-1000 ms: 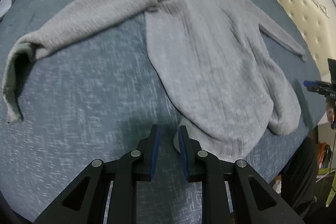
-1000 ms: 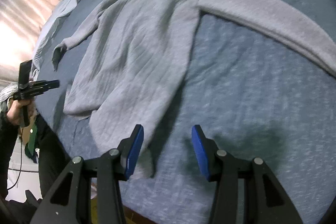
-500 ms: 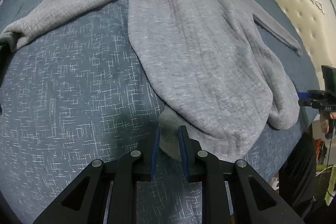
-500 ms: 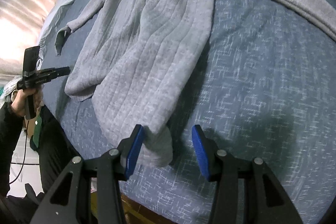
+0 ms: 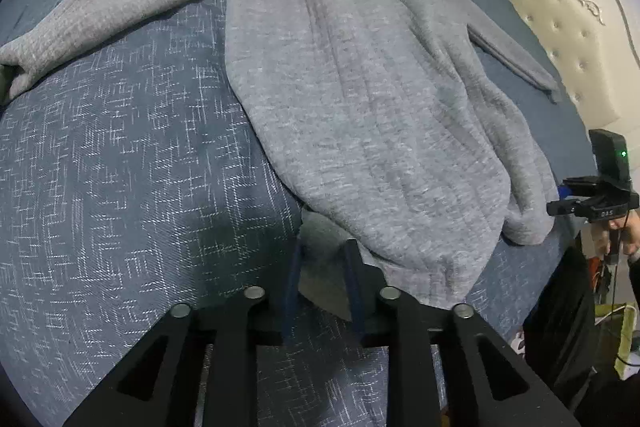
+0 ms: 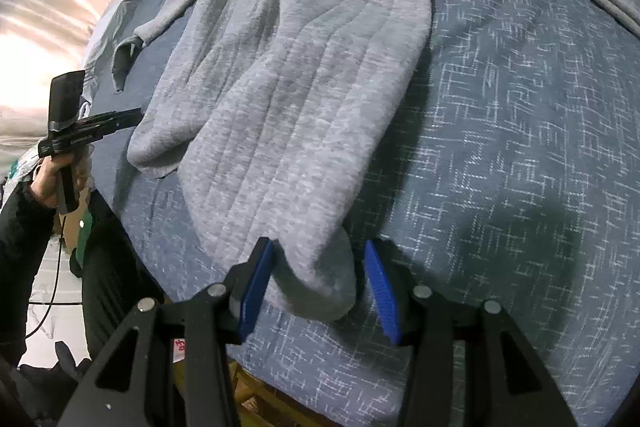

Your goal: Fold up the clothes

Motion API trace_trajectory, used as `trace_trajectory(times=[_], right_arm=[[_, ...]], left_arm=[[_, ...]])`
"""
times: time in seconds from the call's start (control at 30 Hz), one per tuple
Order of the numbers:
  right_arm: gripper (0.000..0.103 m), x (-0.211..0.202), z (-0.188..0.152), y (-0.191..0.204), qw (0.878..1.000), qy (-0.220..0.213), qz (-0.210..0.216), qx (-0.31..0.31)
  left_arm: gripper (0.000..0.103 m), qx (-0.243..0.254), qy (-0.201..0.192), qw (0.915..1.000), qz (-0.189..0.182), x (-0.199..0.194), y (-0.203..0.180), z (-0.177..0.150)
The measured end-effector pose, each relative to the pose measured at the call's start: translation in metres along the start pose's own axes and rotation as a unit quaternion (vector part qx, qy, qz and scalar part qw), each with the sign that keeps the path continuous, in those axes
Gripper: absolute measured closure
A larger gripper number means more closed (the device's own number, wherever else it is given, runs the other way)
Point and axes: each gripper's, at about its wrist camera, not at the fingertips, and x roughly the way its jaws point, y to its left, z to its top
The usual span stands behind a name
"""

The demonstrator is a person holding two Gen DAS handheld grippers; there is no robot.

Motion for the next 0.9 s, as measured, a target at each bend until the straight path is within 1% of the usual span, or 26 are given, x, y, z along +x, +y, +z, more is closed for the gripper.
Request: trace_trajectory(times=[0.1, 0.17, 0.2, 0.23, 0.27, 0.3, 0.33, 0.37, 0.4, 0.47, 0.67, 0.73, 0.77, 0.9], right_arm=[[0.055, -0.001, 0.000, 0.000, 1.000, 0.004, 0.005, -0.005], [0.055, 0.002, -0.001, 0.003, 1.000, 0.009, 0.003, -0.013], [0.057, 0.003, -0.001, 0.004, 1.000, 0.010, 0.001, -0.018], [0.064, 0.004, -0.002, 0.006, 1.000, 0.009, -0.001, -0.023], [0.069, 0.005, -0.002, 0.007, 1.000, 0.008, -0.002, -0.028], [0.072, 0.006, -0.003, 0.009, 0.999, 0.007, -0.003, -0.032], [0.079, 0.006, -0.003, 0.010, 0.999, 0.005, -0.003, -0.036], [0.085, 0.007, -0.002, 0.012, 0.999, 0.002, -0.004, -0.040], [0.088, 0.007, -0.002, 0.014, 0.999, 0.000, -0.005, -0.044], [0.095, 0.004, -0.002, 0.017, 0.999, -0.006, -0.005, -0.052], [0.098, -0.014, 0.002, 0.027, 0.997, -0.025, -0.002, -0.071], [0.098, -0.023, 0.002, 0.031, 0.997, -0.035, -0.002, -0.074], [0.098, -0.029, 0.002, 0.032, 0.996, -0.040, -0.003, -0.076], [0.098, -0.053, 0.000, 0.036, 0.995, -0.062, -0.010, -0.081]], left_arm=[[0.072, 0.006, 0.000, 0.9999, -0.013, 0.001, -0.001, 0.001], [0.072, 0.019, 0.005, 0.9998, -0.007, 0.006, -0.004, 0.001], [0.072, 0.019, 0.007, 0.9998, -0.006, 0.008, -0.004, 0.001], [0.072, 0.016, 0.007, 0.9998, -0.008, 0.010, -0.004, 0.002], [0.073, 0.015, 0.006, 0.9998, -0.009, 0.011, -0.005, 0.002], [0.073, 0.016, 0.005, 0.9998, -0.009, 0.012, -0.006, 0.002], [0.073, 0.018, 0.004, 0.9998, -0.009, 0.013, -0.007, 0.003], [0.076, 0.019, 0.004, 0.9998, -0.008, 0.014, -0.010, 0.002], [0.084, 0.021, 0.004, 0.9997, -0.009, 0.014, -0.011, 0.003], [0.095, 0.030, 0.004, 0.9995, -0.003, 0.013, -0.011, 0.003], [0.097, 0.046, -0.006, 0.9989, -0.006, -0.004, -0.017, 0.004], [0.097, 0.048, -0.016, 0.9987, -0.003, -0.017, -0.019, 0.004], [0.097, 0.049, -0.020, 0.9986, -0.001, -0.023, -0.023, 0.010], [0.097, 0.074, -0.035, 0.9962, 0.030, -0.058, -0.029, 0.004]])
